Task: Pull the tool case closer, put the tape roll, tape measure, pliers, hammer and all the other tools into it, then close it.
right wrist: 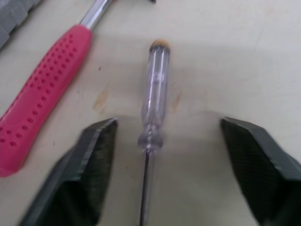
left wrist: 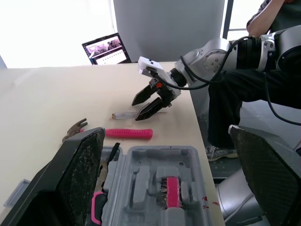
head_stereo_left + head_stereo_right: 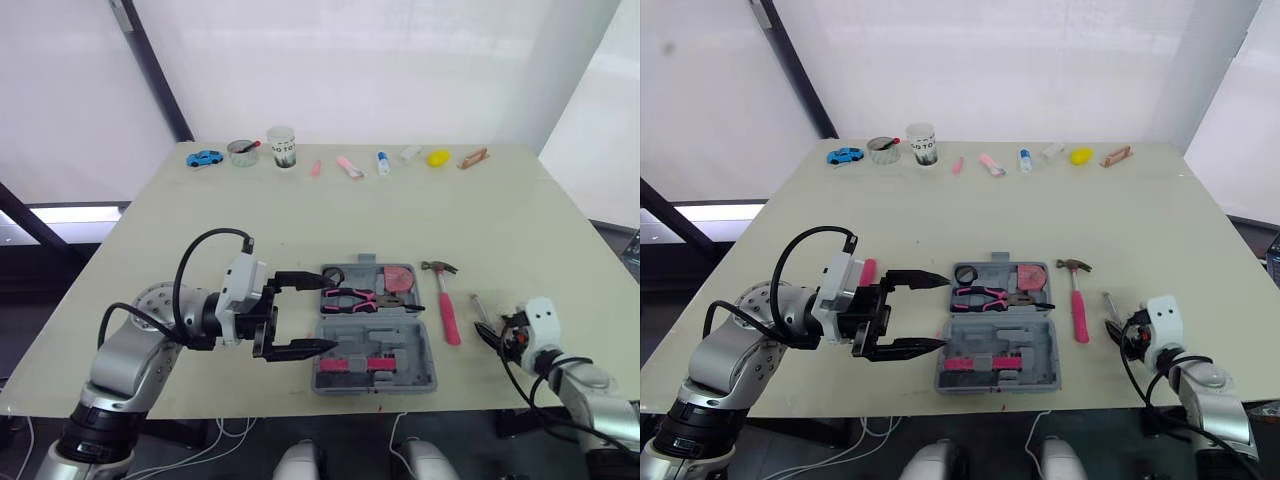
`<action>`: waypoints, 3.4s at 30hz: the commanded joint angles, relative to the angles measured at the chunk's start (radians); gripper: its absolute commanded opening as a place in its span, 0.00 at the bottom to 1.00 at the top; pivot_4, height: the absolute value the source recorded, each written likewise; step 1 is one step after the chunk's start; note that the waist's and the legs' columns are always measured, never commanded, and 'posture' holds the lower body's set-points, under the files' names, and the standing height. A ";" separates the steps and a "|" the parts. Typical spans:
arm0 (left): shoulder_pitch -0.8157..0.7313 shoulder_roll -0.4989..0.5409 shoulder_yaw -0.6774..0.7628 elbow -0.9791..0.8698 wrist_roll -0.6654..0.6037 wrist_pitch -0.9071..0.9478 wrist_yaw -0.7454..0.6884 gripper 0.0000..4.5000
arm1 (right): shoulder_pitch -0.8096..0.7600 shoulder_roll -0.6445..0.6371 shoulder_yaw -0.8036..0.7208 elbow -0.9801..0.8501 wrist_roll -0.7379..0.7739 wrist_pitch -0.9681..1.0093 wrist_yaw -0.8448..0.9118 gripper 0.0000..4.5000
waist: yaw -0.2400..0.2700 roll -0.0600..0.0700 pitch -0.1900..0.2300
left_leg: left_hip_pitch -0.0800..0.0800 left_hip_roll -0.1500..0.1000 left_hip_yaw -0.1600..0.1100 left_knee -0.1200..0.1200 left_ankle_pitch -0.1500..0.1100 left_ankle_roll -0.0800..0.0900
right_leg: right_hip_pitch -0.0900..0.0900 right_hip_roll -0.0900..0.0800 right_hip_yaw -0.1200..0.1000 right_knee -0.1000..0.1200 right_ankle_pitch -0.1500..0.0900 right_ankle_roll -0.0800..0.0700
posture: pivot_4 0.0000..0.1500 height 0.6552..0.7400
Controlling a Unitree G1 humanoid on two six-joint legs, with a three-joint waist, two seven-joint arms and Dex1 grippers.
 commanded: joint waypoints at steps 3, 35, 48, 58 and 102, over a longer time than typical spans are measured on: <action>-0.012 0.020 0.020 -0.016 -0.019 0.004 -0.008 1.00 | 0.016 0.001 0.005 0.005 0.015 -0.063 -0.004 0.22 | 0.001 0.000 0.000 | 0.000 0.000 0.000 0.000 0.000 0.000 | 0.000 0.000 0.000 0.000 0.000 0.000 | 1.00 1.00; 0.060 0.145 0.148 0.290 0.025 -0.176 -0.252 1.00 | -0.432 -0.312 0.571 -0.485 0.098 0.436 0.296 0.01 | 0.004 -0.001 0.003 | -0.015 0.001 -0.001 0.002 0.000 0.000 | -0.014 -0.001 -0.003 0.001 -0.001 -0.003 | 1.00 1.00; 0.090 0.211 0.194 0.387 0.051 -0.228 -0.305 1.00 | -0.609 -0.202 0.894 -0.350 -0.161 0.361 0.313 0.01 | 0.005 -0.002 0.003 | -0.017 0.001 0.000 0.003 0.000 0.000 | -0.017 -0.001 -0.003 0.001 0.000 0.000 | 1.00 1.00; 0.058 0.195 0.168 0.433 0.060 -0.240 -0.304 1.00 | -0.647 -0.087 0.981 -0.235 -0.283 0.289 0.309 0.01 | 0.002 -0.002 0.003 | -0.016 0.001 0.000 0.003 0.000 0.000 | -0.017 -0.001 -0.003 0.003 0.001 0.000 | 1.00 1.00; 0.085 0.182 0.179 0.371 0.042 -0.192 -0.273 1.00 | -0.480 -0.033 0.769 -0.183 -0.272 0.069 0.320 0.01 | 0.003 -0.003 0.002 | -0.016 0.001 0.000 0.003 0.000 0.000 | -0.016 0.000 -0.003 0.004 0.001 0.000 | 1.00 1.00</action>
